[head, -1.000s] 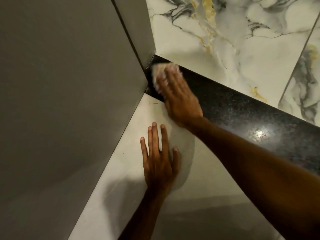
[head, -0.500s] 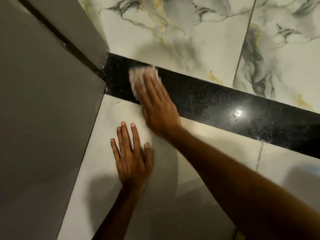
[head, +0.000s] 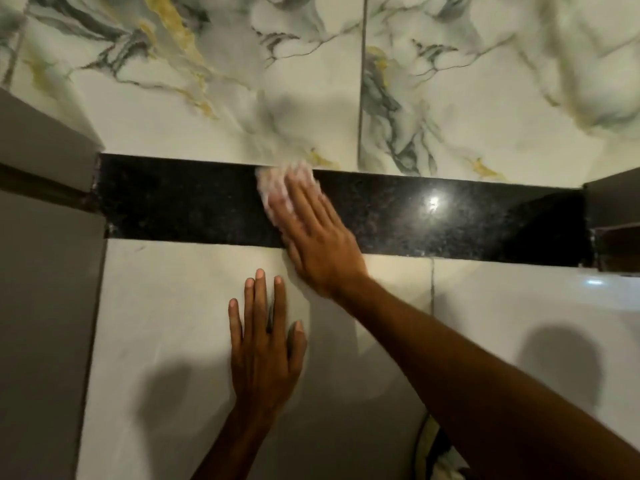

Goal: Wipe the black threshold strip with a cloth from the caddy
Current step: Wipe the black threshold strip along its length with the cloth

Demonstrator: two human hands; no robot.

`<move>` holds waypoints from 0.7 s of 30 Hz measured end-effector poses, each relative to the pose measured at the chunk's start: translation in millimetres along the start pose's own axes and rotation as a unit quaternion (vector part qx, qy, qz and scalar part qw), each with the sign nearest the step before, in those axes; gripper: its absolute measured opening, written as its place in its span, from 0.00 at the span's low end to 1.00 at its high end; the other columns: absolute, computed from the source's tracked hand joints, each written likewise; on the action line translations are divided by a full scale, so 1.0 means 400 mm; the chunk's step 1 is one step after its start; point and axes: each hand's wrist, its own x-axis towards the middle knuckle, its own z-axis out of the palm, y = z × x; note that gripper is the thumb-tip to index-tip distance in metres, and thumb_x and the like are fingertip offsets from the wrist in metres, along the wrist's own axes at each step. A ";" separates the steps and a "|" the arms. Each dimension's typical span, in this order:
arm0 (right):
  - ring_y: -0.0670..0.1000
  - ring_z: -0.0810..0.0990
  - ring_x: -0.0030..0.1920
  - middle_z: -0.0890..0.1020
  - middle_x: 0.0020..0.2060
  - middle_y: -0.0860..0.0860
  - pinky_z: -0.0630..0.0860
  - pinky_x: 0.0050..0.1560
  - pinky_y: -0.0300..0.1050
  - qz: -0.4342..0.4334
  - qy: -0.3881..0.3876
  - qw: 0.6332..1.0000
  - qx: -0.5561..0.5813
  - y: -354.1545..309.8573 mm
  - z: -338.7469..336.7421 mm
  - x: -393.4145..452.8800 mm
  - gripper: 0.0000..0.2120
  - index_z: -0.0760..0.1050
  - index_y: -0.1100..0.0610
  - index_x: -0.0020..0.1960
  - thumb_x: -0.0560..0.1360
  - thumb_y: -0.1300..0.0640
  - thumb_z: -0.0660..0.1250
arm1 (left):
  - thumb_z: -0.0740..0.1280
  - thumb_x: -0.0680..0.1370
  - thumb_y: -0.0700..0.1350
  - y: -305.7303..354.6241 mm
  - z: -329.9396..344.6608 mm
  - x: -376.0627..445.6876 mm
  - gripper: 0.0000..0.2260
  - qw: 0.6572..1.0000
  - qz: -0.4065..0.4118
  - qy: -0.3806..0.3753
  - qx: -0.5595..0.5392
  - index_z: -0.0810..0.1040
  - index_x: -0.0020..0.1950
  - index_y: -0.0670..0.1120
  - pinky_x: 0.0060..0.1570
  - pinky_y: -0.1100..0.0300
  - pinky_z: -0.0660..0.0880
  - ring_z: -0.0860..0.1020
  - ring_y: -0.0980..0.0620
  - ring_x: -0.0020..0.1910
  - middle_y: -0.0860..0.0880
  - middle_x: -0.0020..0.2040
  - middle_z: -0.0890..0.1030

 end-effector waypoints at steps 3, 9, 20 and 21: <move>0.58 0.47 0.89 0.50 0.89 0.57 0.54 0.89 0.61 0.028 -0.010 1.000 0.000 0.093 -0.034 -0.209 0.31 0.53 0.50 0.88 0.88 0.48 0.56 | 0.55 0.86 0.55 0.036 0.004 0.011 0.32 0.999 0.036 -0.006 -0.005 0.60 0.88 0.43 0.84 0.33 0.58 0.59 0.37 0.87 0.38 0.89 0.58; 0.59 0.45 0.89 0.46 0.88 0.59 0.51 0.90 0.61 0.277 0.069 0.958 0.009 0.270 -0.100 -0.146 0.32 0.49 0.52 0.89 0.88 0.43 0.53 | 0.55 0.86 0.56 0.124 0.036 0.056 0.33 0.995 0.100 -0.014 -0.006 0.53 0.90 0.46 0.88 0.38 0.50 0.52 0.41 0.89 0.40 0.90 0.52; 0.59 0.47 0.89 0.44 0.88 0.59 0.61 0.86 0.63 0.316 0.065 0.946 -0.022 0.356 -0.119 -0.417 0.33 0.44 0.54 0.89 0.89 0.47 0.53 | 0.54 0.86 0.57 0.189 0.030 0.101 0.33 0.986 0.160 -0.046 -0.030 0.53 0.90 0.46 0.87 0.37 0.51 0.53 0.40 0.89 0.39 0.90 0.52; 0.60 0.46 0.89 0.44 0.88 0.60 0.60 0.86 0.63 0.355 0.081 0.931 -0.028 0.396 -0.131 -0.388 0.33 0.43 0.54 0.89 0.90 0.46 0.52 | 0.54 0.86 0.57 0.191 0.031 0.104 0.34 0.985 0.164 -0.047 -0.032 0.52 0.90 0.46 0.87 0.38 0.51 0.52 0.40 0.89 0.40 0.90 0.52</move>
